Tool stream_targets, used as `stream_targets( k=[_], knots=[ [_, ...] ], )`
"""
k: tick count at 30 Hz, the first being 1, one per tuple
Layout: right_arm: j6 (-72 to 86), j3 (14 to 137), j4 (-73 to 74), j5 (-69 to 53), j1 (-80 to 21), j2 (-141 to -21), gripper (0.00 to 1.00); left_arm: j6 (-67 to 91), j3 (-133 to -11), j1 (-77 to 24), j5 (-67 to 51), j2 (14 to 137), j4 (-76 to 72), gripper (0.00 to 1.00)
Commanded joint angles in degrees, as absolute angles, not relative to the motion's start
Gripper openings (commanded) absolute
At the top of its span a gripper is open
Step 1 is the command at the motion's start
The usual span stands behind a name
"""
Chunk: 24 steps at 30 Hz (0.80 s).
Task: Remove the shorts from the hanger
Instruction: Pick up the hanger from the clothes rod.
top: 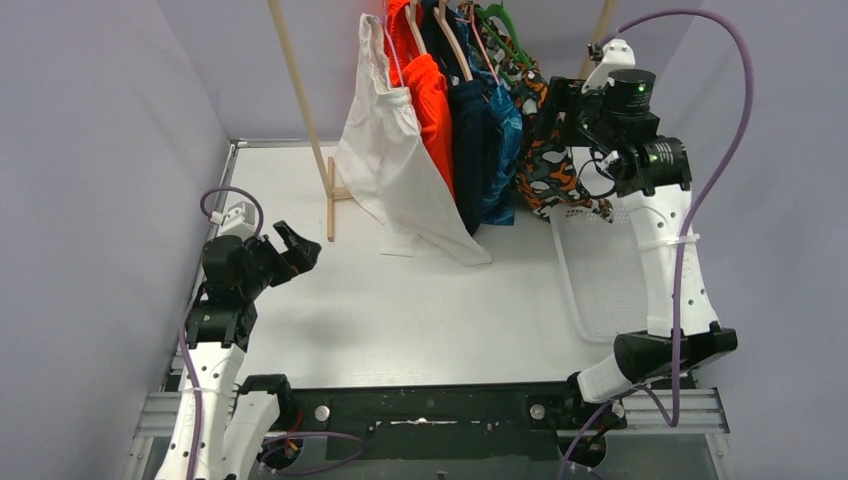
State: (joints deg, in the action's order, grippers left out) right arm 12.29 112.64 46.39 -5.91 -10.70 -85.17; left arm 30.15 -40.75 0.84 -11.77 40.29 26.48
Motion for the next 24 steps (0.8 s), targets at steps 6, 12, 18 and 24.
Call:
stream_targets(
  k=[6,12,18,24],
  knots=[
    [7.81,122.02,45.30,-15.96,-8.79,-92.61,0.72,29.30,-40.61,0.79,-15.84,40.29,20.61,0.95],
    [5.87,132.86,47.57,-16.96,-9.48,-100.64,0.60,30.41,-40.07,0.79,-16.39,40.21,20.29,0.94],
    [6.44,130.97,46.41,-12.07,-17.35,-101.61,0.36,31.95,-38.78,0.79,-17.78,39.92,18.38,0.93],
    [9.13,126.00,40.88,-0.68,-25.85,-100.00,0.12,32.33,-39.25,0.79,-17.96,40.26,18.34,0.92]
  ],
)
